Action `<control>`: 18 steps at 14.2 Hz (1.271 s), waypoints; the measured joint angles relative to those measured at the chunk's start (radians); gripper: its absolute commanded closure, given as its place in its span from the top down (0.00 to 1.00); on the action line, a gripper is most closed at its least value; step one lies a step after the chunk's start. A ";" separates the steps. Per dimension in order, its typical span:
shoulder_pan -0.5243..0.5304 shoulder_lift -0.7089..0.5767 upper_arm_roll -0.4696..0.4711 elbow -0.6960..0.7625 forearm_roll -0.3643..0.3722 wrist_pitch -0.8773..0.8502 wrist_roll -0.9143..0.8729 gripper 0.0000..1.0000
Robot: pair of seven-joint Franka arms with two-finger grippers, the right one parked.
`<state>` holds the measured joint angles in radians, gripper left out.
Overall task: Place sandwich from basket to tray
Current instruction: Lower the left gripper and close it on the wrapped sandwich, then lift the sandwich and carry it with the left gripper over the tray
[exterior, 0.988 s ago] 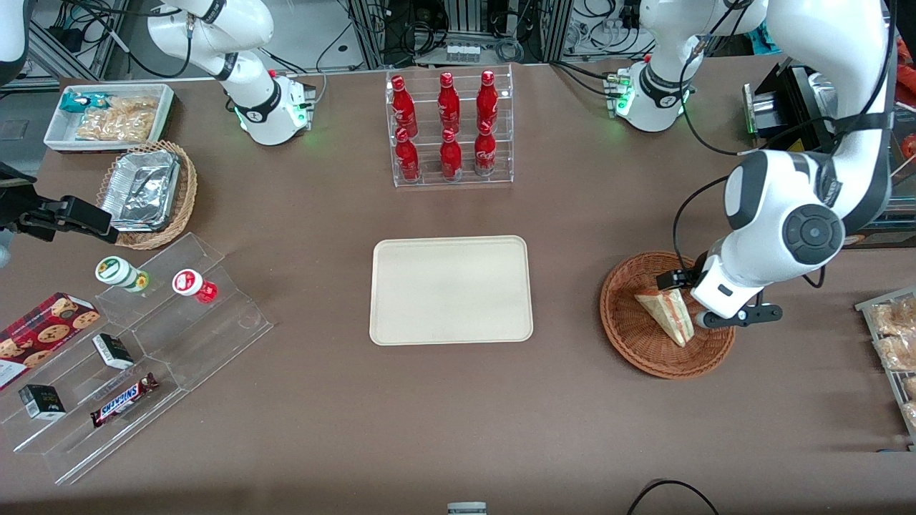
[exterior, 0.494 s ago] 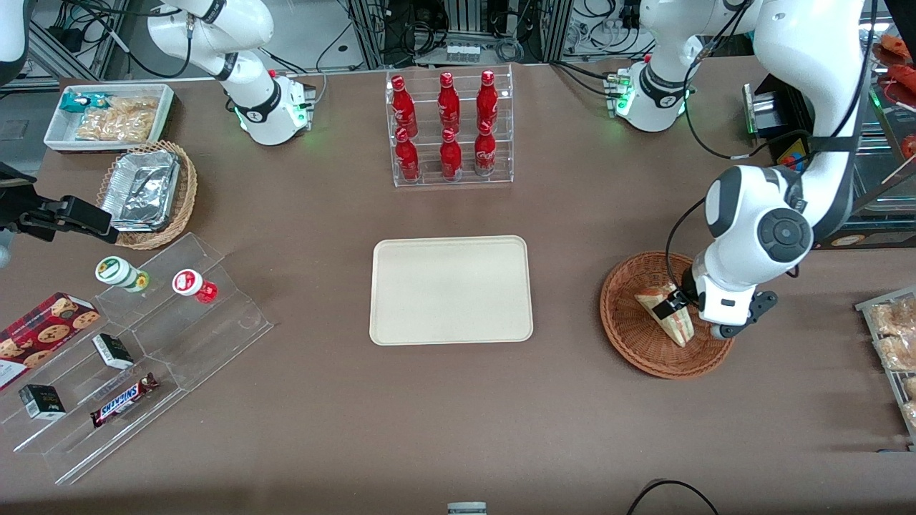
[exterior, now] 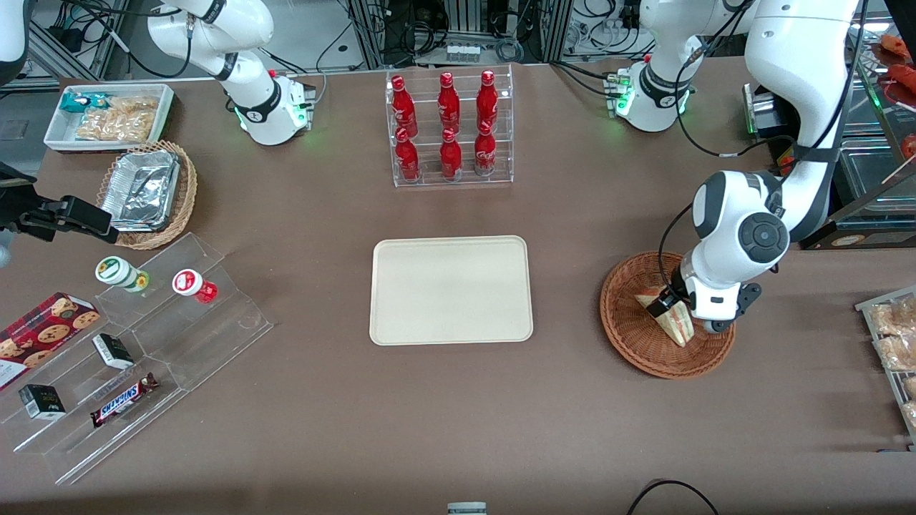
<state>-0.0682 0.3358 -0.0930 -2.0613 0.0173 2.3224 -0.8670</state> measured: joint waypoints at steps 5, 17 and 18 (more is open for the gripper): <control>0.001 0.034 0.002 0.011 0.000 0.008 -0.002 0.07; -0.218 -0.012 -0.044 0.268 0.000 -0.375 0.242 0.05; -0.265 0.013 -0.045 0.294 0.000 -0.375 0.239 0.05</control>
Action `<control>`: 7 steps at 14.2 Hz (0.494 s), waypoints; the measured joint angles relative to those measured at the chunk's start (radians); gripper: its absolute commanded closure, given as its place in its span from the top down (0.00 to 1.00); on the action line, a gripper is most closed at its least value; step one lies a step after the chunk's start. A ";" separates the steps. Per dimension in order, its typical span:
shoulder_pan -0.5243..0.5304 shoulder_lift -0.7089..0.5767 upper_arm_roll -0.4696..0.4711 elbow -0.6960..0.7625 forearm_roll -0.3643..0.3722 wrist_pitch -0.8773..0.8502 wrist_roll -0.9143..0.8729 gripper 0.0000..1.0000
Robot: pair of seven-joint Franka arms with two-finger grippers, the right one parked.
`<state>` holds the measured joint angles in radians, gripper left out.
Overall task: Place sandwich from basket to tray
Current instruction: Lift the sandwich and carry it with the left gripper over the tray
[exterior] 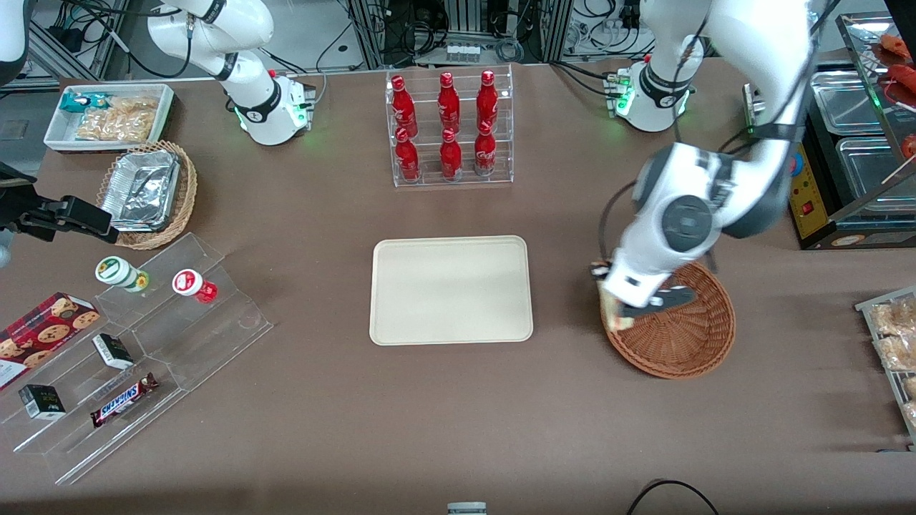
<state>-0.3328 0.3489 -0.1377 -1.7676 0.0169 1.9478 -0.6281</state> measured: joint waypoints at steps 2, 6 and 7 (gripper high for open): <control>-0.085 0.065 -0.001 0.058 -0.001 0.000 -0.029 0.05; -0.245 0.206 -0.002 0.192 -0.001 0.003 -0.177 0.04; -0.273 0.235 -0.002 0.229 -0.001 0.004 -0.203 0.04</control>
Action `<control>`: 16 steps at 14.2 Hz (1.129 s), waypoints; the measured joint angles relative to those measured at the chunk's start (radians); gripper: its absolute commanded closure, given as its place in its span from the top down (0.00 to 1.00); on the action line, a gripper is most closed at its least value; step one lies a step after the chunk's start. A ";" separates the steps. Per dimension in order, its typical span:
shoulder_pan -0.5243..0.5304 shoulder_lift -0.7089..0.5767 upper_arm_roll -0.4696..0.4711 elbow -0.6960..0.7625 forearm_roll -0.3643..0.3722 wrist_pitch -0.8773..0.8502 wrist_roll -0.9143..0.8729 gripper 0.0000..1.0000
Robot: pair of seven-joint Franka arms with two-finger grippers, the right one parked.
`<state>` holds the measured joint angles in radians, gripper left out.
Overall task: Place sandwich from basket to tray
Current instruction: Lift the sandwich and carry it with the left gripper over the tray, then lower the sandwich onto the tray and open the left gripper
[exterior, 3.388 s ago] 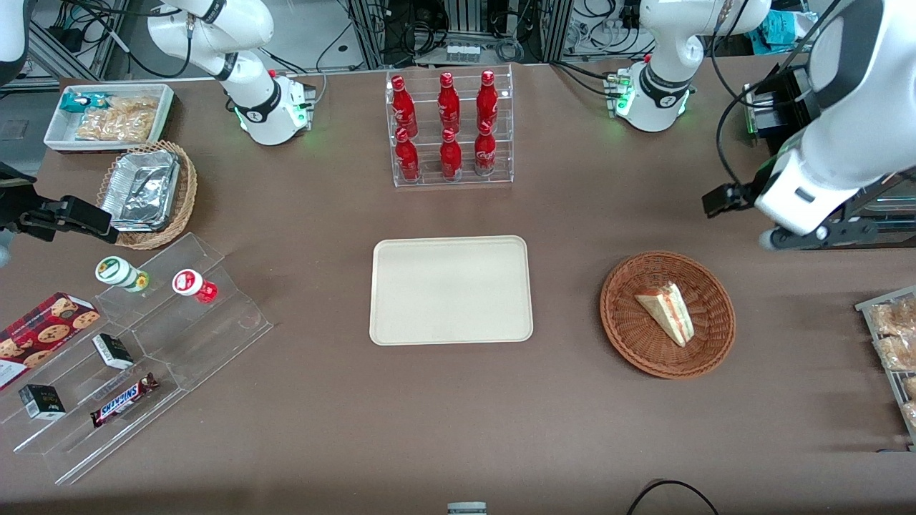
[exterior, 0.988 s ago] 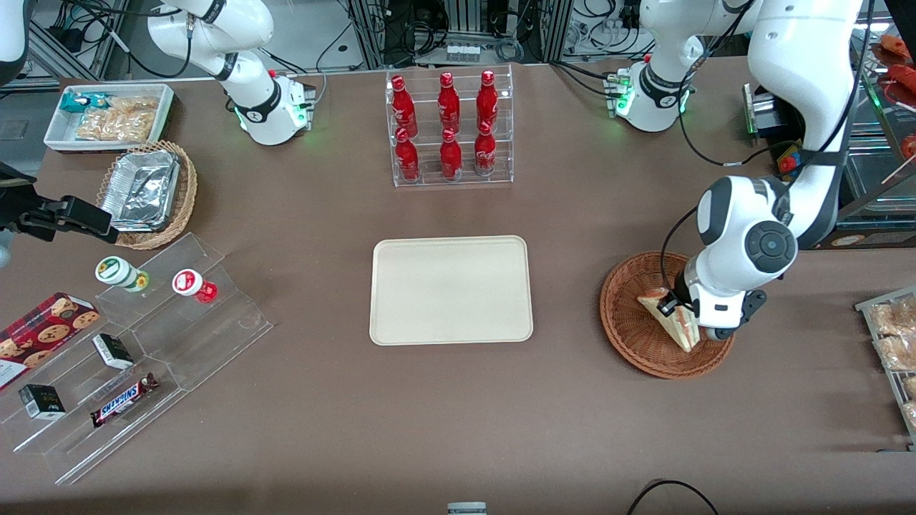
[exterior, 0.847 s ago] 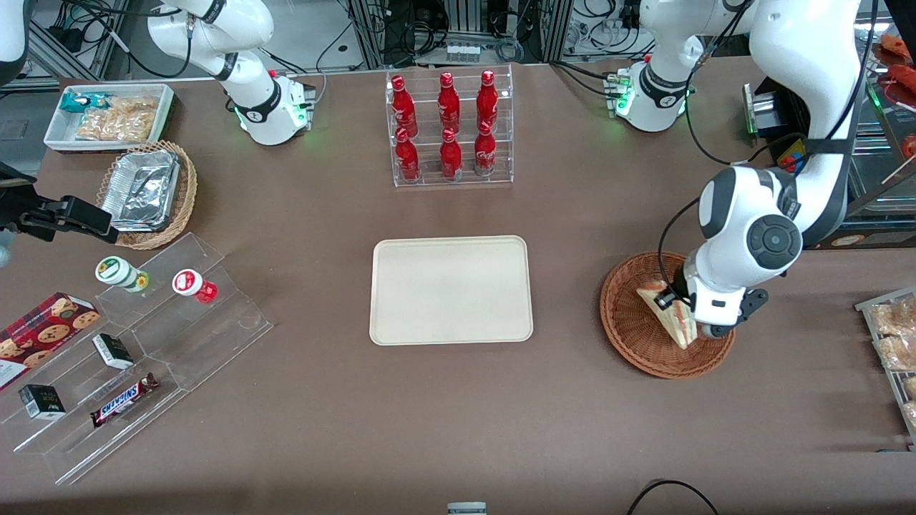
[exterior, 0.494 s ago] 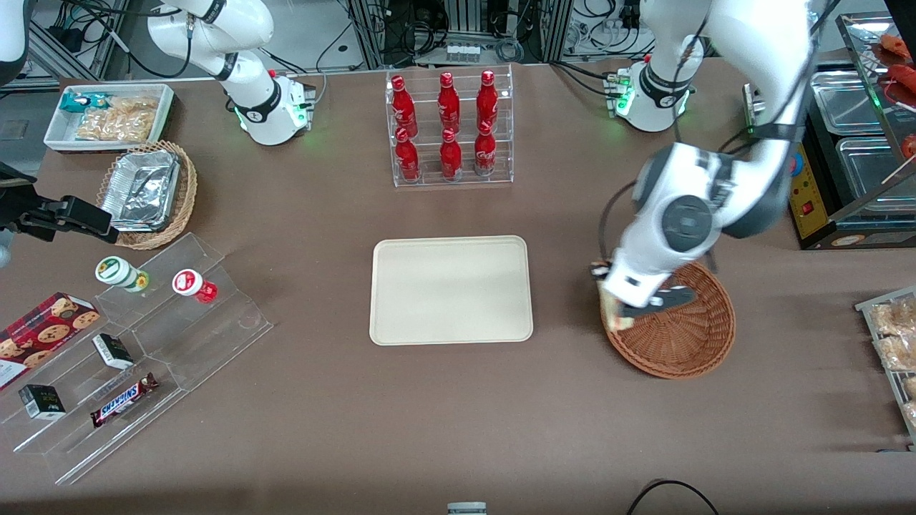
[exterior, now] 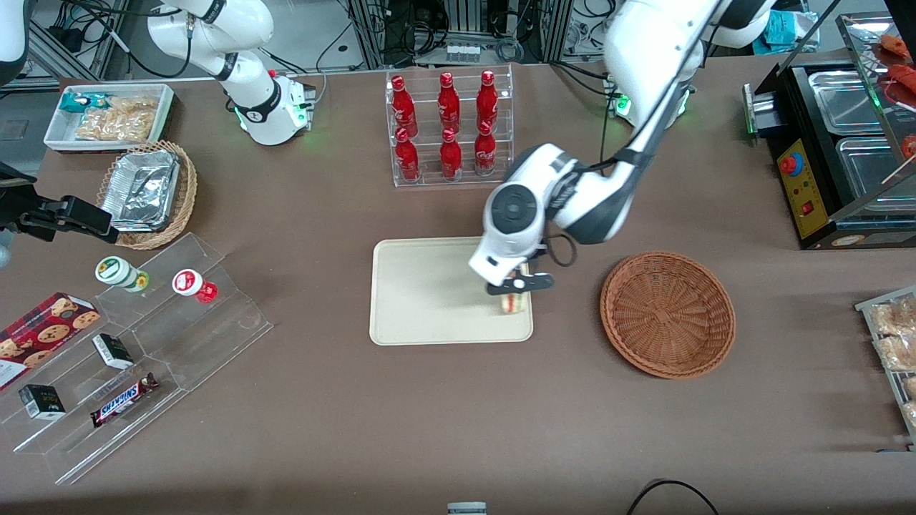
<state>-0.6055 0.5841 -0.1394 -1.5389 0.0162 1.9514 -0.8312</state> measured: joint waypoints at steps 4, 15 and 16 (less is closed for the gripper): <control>-0.065 0.058 0.000 0.060 0.000 0.102 -0.053 0.04; -0.091 0.164 0.001 0.066 0.000 0.232 -0.117 1.00; -0.091 0.164 0.001 0.069 0.000 0.232 -0.117 1.00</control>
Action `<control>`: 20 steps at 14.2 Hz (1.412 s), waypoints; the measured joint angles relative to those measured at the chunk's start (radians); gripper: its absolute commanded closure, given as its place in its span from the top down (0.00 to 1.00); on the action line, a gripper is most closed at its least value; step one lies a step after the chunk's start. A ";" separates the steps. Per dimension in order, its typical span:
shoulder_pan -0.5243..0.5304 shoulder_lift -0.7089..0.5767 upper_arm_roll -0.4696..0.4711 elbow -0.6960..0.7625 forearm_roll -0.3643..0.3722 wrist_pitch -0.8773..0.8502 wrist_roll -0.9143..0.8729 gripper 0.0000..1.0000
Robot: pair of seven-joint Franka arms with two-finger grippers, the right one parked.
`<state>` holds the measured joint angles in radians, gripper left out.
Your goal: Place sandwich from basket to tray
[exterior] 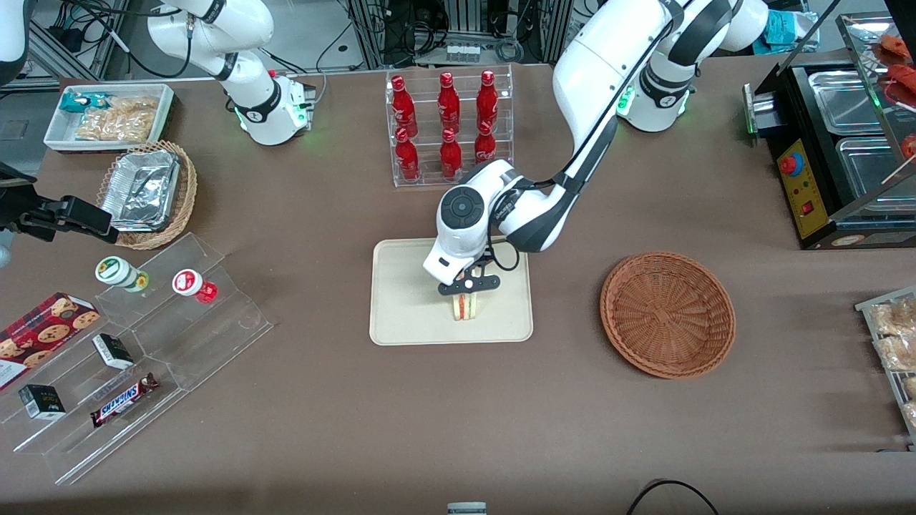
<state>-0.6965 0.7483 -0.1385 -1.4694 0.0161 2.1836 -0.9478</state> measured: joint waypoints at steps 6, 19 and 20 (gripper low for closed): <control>-0.006 -0.099 0.019 0.050 0.002 -0.203 -0.002 1.00; 0.356 -0.549 0.070 -0.293 0.003 -0.447 0.321 1.00; 0.384 -0.593 0.070 -0.312 0.003 -0.492 0.373 1.00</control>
<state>-0.3123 0.1556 -0.0685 -1.7809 0.0195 1.6920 -0.5744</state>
